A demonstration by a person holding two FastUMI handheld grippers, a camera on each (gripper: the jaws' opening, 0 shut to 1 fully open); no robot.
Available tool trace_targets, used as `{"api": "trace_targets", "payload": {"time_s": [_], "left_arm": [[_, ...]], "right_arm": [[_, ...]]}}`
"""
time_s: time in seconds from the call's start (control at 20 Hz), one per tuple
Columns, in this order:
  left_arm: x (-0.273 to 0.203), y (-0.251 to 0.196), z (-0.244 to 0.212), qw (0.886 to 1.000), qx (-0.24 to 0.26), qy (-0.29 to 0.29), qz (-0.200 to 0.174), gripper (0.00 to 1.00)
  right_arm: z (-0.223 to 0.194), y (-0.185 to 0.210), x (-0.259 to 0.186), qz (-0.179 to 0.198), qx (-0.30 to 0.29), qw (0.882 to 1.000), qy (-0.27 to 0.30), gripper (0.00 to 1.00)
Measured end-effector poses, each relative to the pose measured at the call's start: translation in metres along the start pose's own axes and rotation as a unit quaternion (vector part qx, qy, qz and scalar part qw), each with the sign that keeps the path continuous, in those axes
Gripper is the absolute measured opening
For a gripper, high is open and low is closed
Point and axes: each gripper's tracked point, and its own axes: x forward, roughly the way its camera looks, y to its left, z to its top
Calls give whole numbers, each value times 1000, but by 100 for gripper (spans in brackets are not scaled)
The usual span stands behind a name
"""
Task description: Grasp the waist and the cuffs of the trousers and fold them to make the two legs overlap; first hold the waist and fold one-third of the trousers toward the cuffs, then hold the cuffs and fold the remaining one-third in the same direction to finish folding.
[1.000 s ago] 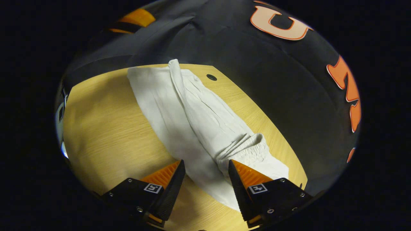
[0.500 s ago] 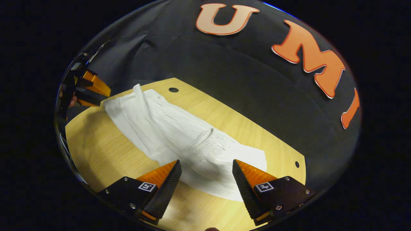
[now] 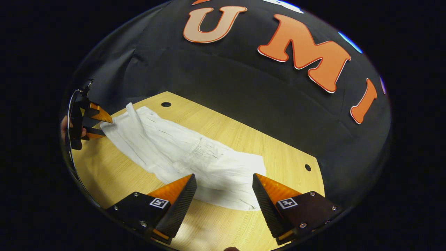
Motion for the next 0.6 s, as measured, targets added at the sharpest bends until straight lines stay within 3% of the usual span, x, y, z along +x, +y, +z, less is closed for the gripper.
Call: {"api": "trace_targets", "payload": {"time_s": [0.3, 0.35, 0.4, 0.45, 0.55, 0.6], "left_arm": [[36, -28, 5, 999, 5, -23, -42, 87], [43, -31, 9, 999, -8, -24, -45, 79], [51, -36, 10, 998, -22, -29, -52, 77], [59, -33, 12, 998, -27, -33, -41, 67], [68, -29, 7, 999, -21, -30, -27, 25], [66, -29, 6, 999, -12, -31, -21, 14]], "right_arm": [[-7, -24, -14, -21, 16, 1000, 6, 97], [-10, -29, -16, -23, 20, 999, 8, 98], [-12, -32, -18, -28, 25, 999, 11, 97], [-15, -36, -21, -31, 29, 999, 12, 98], [-20, -45, -27, -38, 36, 999, 14, 97], [-22, -49, -29, -39, 43, 998, 15, 97]]}}
